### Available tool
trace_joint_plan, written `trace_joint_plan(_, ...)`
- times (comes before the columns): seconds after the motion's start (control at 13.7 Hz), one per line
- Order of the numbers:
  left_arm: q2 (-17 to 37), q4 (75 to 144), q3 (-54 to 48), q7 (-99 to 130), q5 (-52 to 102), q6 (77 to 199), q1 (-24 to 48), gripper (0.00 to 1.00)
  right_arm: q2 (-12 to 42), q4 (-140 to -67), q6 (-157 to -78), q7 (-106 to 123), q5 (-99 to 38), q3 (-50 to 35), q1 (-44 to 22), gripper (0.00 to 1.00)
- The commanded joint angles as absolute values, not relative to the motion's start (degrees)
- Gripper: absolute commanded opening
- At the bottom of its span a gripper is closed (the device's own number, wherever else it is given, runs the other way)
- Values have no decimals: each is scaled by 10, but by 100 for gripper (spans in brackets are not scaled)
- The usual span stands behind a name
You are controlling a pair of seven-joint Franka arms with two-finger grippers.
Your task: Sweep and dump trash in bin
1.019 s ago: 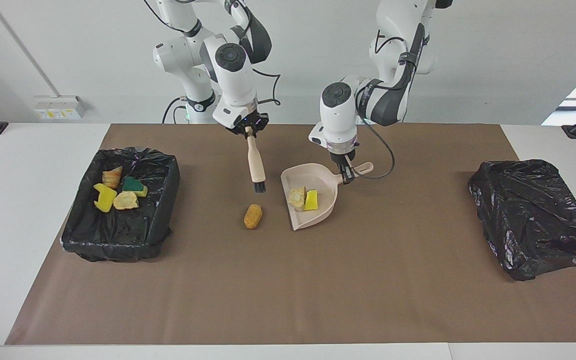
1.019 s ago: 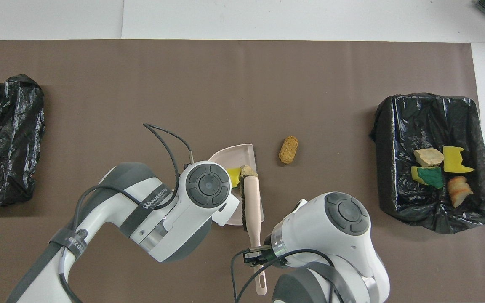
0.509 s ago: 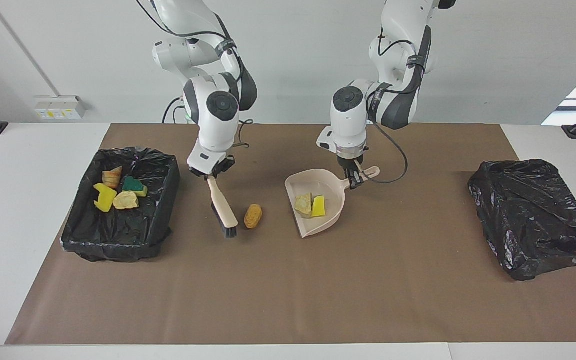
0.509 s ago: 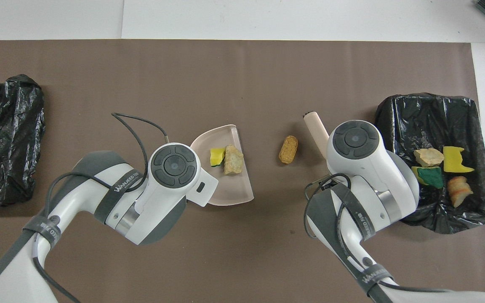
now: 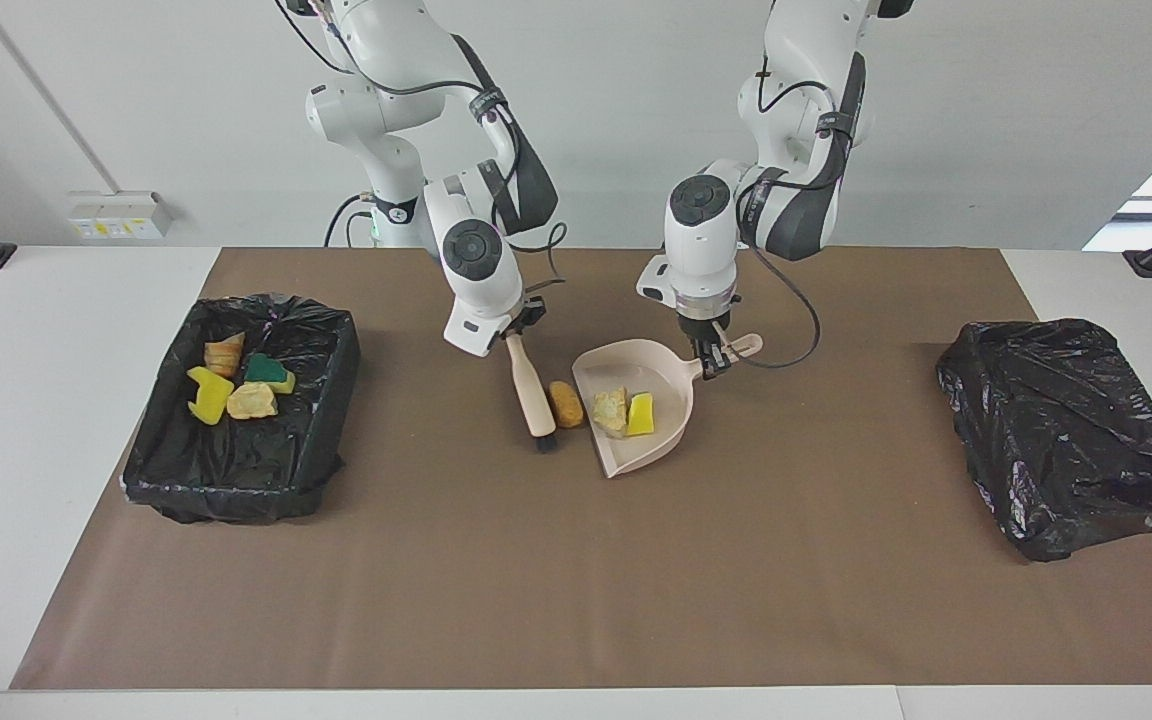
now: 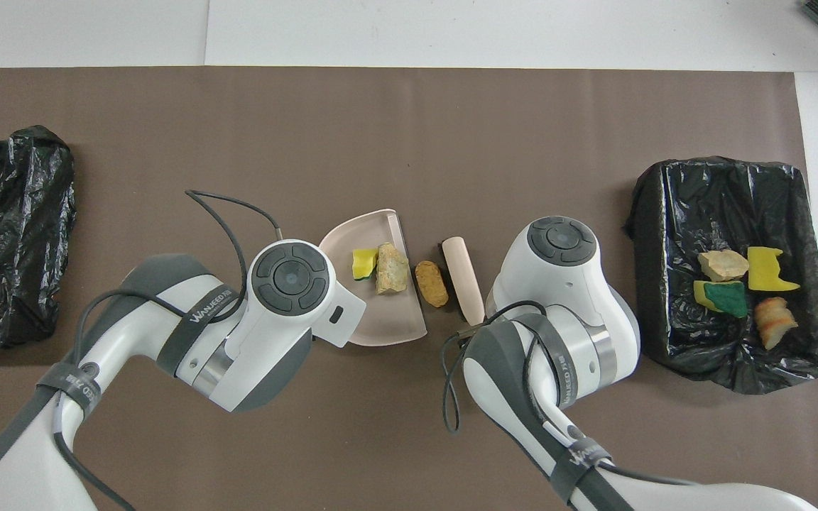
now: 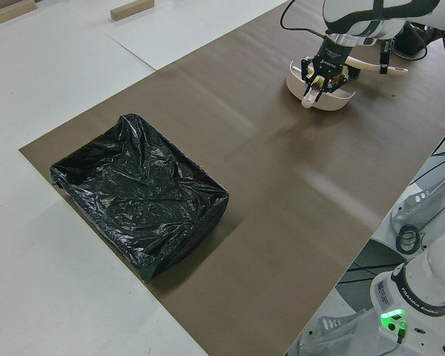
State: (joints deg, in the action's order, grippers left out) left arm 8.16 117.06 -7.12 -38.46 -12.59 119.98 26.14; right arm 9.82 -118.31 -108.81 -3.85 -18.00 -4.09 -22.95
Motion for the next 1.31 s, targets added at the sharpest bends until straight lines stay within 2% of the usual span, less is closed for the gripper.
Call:
trace_joint_plan(0.0,73,1188,-73,-380,-134,1217,250,0,62,-1218,-1093,-46,-266,-41,-263,0)
trace_joint_plan(0.15,73,1188,-73,-380,-134,1217,250,0,55,-1221,-1092,-66,-325,-41,-283,0)
trace_joint_plan(0.36,73,1188,-73,-386,-134,1217,247,0,34,-1216,-1084,-69,-319,-37,-279,0)
trace_joint_plan(0.58,74,1188,-73,-416,-134,1218,233,0,-4,-1214,-1057,-168,-234,-38,-279,0)
trace_joint_plan(0.8,80,1183,-73,-493,-134,1219,213,0,-34,-1217,-1003,-239,-205,-40,-278,0)
trace_joint_plan(1.24,58,1151,-74,-603,-117,1206,124,0,-88,-1294,-1046,-336,-247,-42,-354,0)
